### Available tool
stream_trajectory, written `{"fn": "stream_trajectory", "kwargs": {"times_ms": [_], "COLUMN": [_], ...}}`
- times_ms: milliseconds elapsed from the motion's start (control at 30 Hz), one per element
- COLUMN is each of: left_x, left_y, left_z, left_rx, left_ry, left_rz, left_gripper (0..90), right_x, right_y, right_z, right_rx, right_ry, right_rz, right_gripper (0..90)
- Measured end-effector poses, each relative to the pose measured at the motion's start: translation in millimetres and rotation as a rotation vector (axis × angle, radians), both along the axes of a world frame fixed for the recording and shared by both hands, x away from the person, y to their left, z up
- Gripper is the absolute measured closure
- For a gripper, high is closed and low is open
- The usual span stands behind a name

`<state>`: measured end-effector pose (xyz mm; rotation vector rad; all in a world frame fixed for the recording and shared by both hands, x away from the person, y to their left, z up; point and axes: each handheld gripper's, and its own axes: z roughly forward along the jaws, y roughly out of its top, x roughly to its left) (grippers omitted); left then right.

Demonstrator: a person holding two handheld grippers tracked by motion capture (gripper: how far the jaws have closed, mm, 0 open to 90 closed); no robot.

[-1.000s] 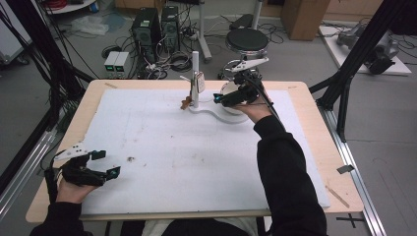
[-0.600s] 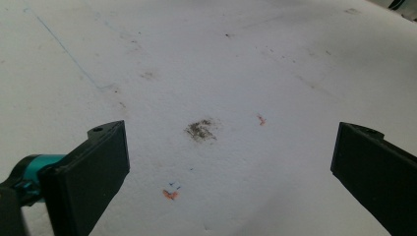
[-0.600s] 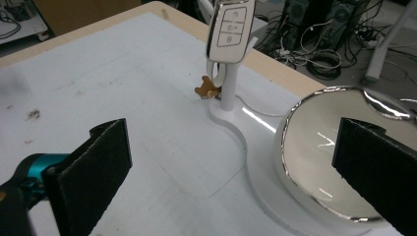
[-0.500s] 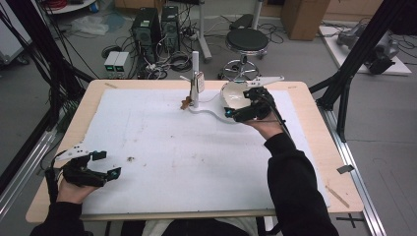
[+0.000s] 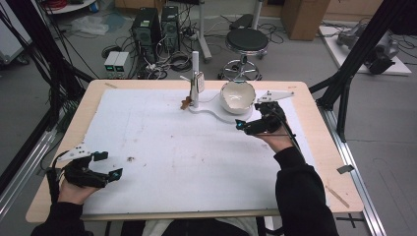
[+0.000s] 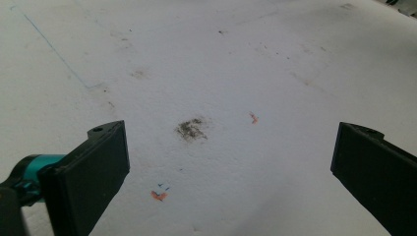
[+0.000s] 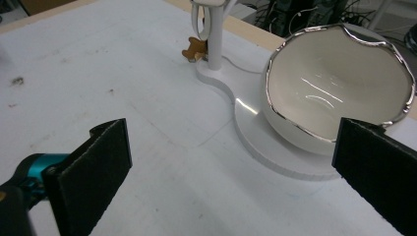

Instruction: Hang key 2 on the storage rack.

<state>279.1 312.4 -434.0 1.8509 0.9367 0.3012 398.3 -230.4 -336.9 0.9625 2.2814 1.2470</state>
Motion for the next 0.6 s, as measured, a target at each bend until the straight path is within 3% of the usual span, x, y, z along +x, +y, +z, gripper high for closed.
{"fn": "stream_trajectory", "kwargs": {"times_ms": [267,400,433,600], "left_x": [0.0,-0.1,-0.2,-0.4], "left_y": [-0.2,0.0,0.0,0.0], "left_z": [0.0,0.0,0.1,0.2], "left_rx": [0.0,-0.002,-0.001,-0.003], "left_ry": [-0.001,0.0,0.0,-0.002], "left_rz": [0.0,0.001,0.002,0.001], "left_gripper": [1.7,1.7,1.7,1.7], "right_x": [-15.6,-23.6,-28.6,-37.3], "right_y": [-10.0,-16.1,-19.4,-23.3], "right_z": [-10.6,-20.6,-27.5,-41.2], "right_rx": [-0.02,-0.012,0.009,-0.009], "right_ry": [-0.01,-0.002,0.013,0.029], "right_rz": [-0.013,-0.02,-0.024,-0.023], "right_gripper": [0.4,0.4,0.4,0.4]}}
